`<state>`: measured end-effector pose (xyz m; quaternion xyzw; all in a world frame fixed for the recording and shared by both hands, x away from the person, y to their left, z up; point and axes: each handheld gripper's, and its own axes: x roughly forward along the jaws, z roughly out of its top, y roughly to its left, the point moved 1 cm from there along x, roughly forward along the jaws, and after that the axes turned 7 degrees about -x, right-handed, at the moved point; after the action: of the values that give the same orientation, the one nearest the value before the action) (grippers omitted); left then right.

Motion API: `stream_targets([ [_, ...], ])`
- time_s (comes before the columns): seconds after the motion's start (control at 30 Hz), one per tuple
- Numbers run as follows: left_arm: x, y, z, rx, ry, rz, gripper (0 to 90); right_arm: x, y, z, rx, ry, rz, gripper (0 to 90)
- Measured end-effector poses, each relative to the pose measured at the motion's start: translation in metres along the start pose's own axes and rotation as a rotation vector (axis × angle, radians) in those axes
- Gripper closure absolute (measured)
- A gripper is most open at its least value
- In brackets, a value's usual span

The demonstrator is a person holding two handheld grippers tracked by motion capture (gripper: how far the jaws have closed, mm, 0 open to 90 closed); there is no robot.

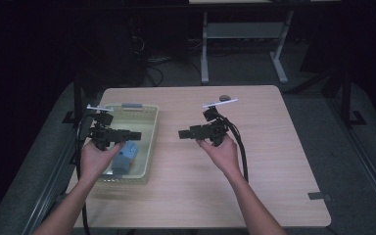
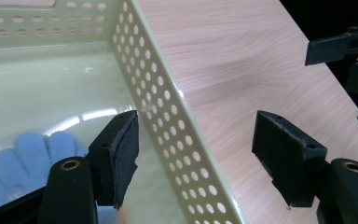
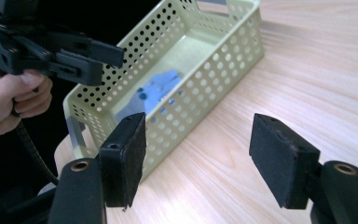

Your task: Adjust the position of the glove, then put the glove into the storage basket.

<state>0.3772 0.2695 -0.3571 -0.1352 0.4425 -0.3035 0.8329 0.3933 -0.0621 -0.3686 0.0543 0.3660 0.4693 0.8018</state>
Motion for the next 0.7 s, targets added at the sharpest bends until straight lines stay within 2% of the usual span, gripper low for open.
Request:
stream_targets([
  [0.33,0.015,-0.017,0.003,0.024,0.017,-0.042,29.6,-0.019,-0.015,-0.011,0.028,-0.022,-0.019,35.0],
  [0.7,0.03,-0.033,0.005,0.047,0.039,-0.066,29.1,-0.034,-0.028,-0.024,0.053,-0.029,-0.037,34.2],
])
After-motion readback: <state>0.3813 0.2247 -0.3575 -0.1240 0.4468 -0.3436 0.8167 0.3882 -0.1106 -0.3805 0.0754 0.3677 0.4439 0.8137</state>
